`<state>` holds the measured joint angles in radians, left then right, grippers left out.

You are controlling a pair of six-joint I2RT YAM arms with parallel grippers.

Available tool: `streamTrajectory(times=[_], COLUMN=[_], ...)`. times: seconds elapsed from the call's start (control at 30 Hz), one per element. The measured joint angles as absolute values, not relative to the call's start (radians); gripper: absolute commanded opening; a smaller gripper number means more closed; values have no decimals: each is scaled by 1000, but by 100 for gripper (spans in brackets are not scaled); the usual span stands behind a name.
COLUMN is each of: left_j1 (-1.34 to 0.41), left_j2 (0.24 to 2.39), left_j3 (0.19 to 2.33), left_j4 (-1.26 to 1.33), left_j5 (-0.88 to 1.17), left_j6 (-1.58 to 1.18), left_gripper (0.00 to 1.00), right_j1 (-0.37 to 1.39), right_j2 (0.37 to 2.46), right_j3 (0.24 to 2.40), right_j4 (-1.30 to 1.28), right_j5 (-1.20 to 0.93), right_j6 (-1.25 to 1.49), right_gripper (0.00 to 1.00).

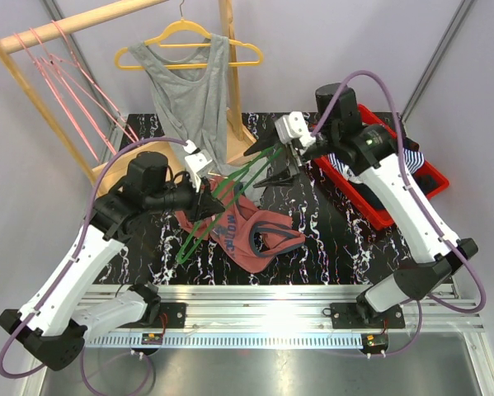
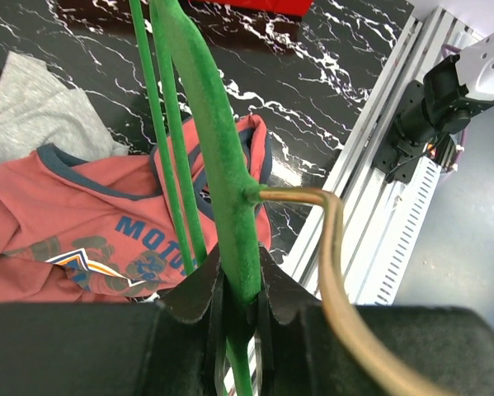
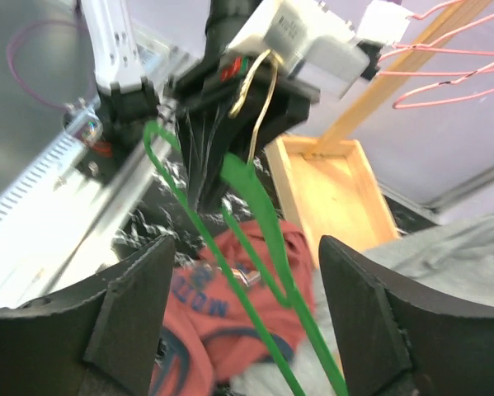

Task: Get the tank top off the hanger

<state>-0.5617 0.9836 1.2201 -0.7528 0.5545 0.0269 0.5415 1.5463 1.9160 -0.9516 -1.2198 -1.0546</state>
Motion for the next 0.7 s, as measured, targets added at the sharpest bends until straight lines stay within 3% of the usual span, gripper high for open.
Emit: streamTrajectory(times=[0.13, 0.33, 0.7], left_j1=[-574, -585, -588], left_j2=[1001, 1012, 1008], left_j3=[1223, 1223, 1222], left_j4=[-754, -752, -712], left_j5=[555, 555, 538], left_j6=[28, 28, 20], left_gripper=[0, 0, 0], right_j1=[582, 650, 683], right_j2=[1516, 1541, 1542], right_j3=[1771, 1758, 1763], right_j4=[-565, -287, -238], right_j5=[-1228, -1213, -1186], right_j6=[-646, -323, -231], right_gripper=[68, 63, 62])
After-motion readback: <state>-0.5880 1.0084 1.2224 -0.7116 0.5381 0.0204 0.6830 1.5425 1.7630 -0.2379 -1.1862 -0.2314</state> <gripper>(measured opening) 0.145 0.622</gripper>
